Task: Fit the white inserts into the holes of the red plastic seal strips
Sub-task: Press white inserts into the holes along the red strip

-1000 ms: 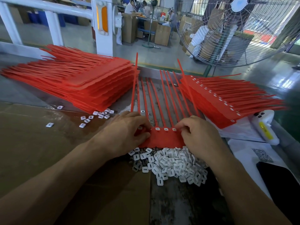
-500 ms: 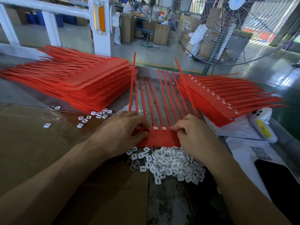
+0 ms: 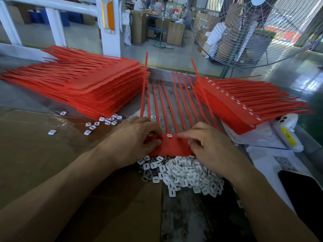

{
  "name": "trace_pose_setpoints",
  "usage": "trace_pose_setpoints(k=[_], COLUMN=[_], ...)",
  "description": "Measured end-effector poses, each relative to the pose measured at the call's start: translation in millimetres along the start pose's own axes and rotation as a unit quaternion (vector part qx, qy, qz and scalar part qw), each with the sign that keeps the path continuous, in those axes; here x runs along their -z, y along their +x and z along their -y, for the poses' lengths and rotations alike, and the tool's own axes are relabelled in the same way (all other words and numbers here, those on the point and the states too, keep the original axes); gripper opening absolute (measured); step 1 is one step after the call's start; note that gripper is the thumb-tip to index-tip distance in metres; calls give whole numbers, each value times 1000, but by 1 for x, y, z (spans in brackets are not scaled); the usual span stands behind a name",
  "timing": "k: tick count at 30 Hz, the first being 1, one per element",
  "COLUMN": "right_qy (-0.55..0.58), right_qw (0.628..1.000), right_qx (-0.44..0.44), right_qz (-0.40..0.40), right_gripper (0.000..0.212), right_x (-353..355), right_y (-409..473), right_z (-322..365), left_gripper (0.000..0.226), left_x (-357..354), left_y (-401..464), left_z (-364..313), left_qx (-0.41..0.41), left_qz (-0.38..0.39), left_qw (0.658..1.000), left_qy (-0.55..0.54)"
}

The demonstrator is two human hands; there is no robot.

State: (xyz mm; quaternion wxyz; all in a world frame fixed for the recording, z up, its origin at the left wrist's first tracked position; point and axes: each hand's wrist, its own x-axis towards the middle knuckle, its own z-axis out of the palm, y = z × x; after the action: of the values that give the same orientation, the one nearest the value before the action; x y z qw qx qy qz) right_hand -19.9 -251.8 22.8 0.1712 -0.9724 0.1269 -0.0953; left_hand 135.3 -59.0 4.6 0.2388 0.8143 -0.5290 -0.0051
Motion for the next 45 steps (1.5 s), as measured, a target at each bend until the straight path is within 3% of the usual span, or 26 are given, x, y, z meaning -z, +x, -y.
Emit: trace_pose_setpoints(k=[10,15,18,31,38,45], right_qy=[15,131,175,137,191,251], right_qw=[999,991,982,983,979,964], right_qx=[-35,-9,17,52,46,39], right_qz=[12,19,69,113,63,-73], right_gripper=[32,23,8,11,11,21], right_x=[-2,8,17,10,11,11], right_y=[8,-4,-8,-10,-12,-8], right_z=[4,-6,-8,3,4,2], left_gripper=[28,27,26,27,30,32], left_x=[-1,-1,-2,-1,-1,0], left_y=[0,0,1,0,0,-1], left_z=[1,1,2,1,1,1], left_qx=[2,-1,-4,-6,0,3], left_qz=[0,-2,-5,-8,-2,6], left_qw=[1000,1000,1000,1000,1000,1000], left_qy=[8,7,10,0,0,1])
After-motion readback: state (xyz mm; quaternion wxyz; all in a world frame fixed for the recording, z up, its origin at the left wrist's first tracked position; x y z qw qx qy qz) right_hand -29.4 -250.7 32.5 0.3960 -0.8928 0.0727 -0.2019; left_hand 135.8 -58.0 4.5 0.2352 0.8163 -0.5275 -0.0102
